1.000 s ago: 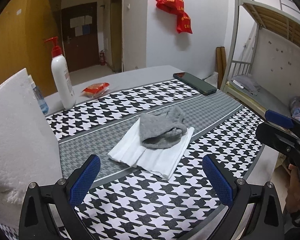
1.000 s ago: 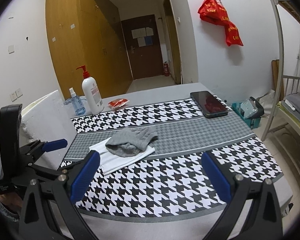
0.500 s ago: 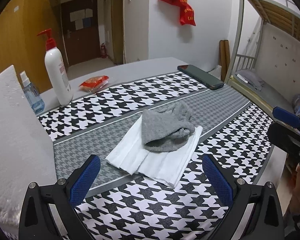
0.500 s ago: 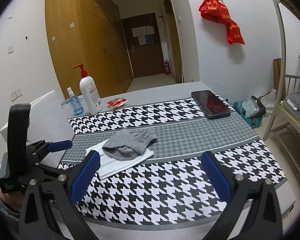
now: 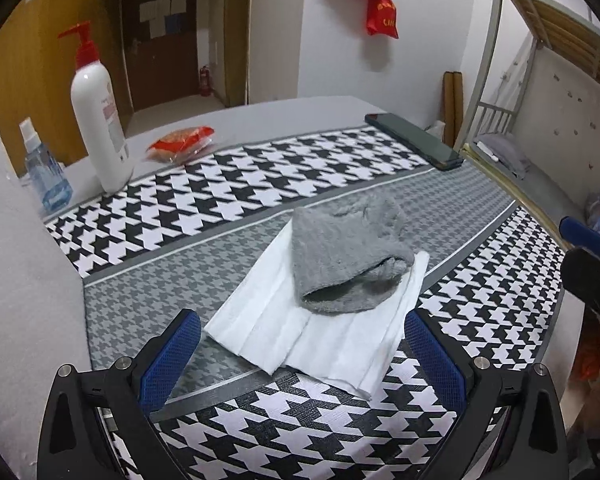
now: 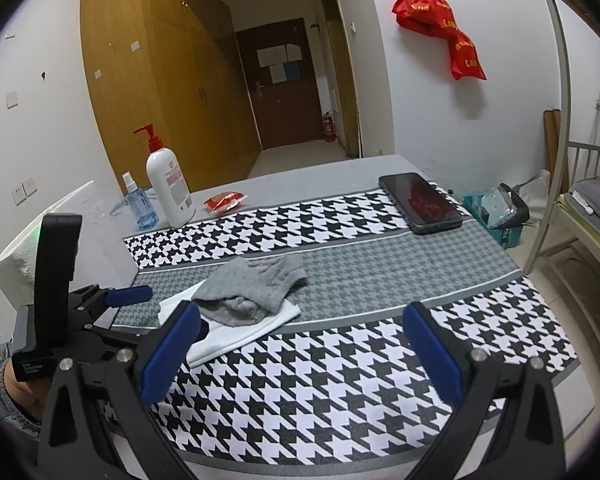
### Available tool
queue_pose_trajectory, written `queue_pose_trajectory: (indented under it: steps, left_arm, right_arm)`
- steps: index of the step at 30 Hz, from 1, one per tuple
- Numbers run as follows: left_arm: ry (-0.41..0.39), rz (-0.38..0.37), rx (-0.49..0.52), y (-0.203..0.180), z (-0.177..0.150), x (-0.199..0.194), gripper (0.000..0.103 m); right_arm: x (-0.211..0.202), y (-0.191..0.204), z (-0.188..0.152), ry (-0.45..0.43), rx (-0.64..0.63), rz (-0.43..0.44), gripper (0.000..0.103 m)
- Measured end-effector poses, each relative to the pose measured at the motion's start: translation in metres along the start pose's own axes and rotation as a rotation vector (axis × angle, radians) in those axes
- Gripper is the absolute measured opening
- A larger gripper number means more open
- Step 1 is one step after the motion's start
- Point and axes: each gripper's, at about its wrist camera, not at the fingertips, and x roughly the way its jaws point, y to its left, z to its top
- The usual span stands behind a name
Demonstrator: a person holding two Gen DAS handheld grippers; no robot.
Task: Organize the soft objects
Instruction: 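Move the left tool toward the grey sock on the white cloth, then close the right tool on the grey sock lying on the cloth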
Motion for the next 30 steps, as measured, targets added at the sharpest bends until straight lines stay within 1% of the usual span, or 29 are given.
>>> queue_pose_trajectory:
  steps: [8,16,21,24,26,30]
  left_arm:
    - [0.024,0.002,0.001,0.002,-0.003,0.008,0.102]
    - [0.075,0.033,-0.014,0.006,-0.004,0.023,0.102]
    - [0.076,0.036,-0.007,0.006,-0.003,0.024,0.102]
    - [0.066,0.047,-0.012,0.007,-0.002,0.022,0.093]
    - [0.057,0.05,-0.014,0.008,-0.002,0.02,0.084]
    - [0.053,0.052,-0.017,0.01,-0.001,0.019,0.081]
  right_arm:
    - [0.009,0.004,0.003,0.017,-0.024,-0.009,0.102]
    - [0.018,0.002,0.004,0.047,-0.025,-0.024,0.102]
    - [0.022,-0.002,0.006,0.063,-0.023,-0.026,0.102]
    - [0.027,-0.002,0.008,0.073,-0.024,-0.025,0.102]
    - [0.031,-0.001,0.008,0.088,-0.032,-0.03,0.102]
    - [0.035,0.003,0.009,0.106,-0.053,-0.035,0.102]
